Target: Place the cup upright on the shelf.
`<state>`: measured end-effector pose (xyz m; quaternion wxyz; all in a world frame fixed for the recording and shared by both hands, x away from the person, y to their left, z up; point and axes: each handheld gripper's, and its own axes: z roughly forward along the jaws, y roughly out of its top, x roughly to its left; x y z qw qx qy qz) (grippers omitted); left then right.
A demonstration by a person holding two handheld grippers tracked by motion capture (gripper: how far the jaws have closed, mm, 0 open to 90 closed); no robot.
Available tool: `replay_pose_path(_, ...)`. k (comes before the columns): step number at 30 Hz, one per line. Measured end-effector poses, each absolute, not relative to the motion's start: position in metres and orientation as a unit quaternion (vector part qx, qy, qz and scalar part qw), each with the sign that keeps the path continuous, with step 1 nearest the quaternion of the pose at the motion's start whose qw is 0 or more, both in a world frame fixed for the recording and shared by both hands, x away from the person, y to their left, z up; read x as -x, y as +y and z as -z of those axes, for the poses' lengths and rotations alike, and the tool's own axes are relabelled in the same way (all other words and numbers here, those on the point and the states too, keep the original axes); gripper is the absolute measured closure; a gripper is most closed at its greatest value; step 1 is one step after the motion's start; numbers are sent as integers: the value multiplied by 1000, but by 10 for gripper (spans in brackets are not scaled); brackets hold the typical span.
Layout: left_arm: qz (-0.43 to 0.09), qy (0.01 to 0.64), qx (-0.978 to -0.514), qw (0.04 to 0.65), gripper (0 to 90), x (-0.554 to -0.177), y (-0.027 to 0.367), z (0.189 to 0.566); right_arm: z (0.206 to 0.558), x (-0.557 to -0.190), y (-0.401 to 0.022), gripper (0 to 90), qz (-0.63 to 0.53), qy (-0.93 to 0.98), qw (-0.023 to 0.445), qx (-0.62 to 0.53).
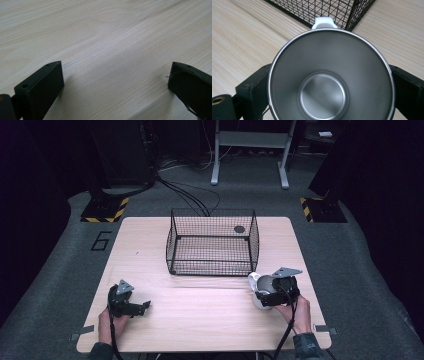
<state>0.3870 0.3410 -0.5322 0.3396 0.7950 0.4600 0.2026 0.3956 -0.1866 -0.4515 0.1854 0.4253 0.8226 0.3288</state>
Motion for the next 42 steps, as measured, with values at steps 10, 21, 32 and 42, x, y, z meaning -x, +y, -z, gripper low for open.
replay_pose_path(10,-203,460,-795,339,1,-387,341,532,453,-394,-188,54,-335,823,194,-417)
replay_pose_path(21,-202,460,-796,338,1,-387,341,532,442,-388,-189,55,-350,818,194,-414)
replay_pose_path(32,-203,461,-795,339,1,-387,341,532,428,-382,-191,55,-360,816,200,-405)
replay_pose_path(42,-202,459,-796,339,0,-388,341,532,416,-380,-189,55,-364,819,198,-397)
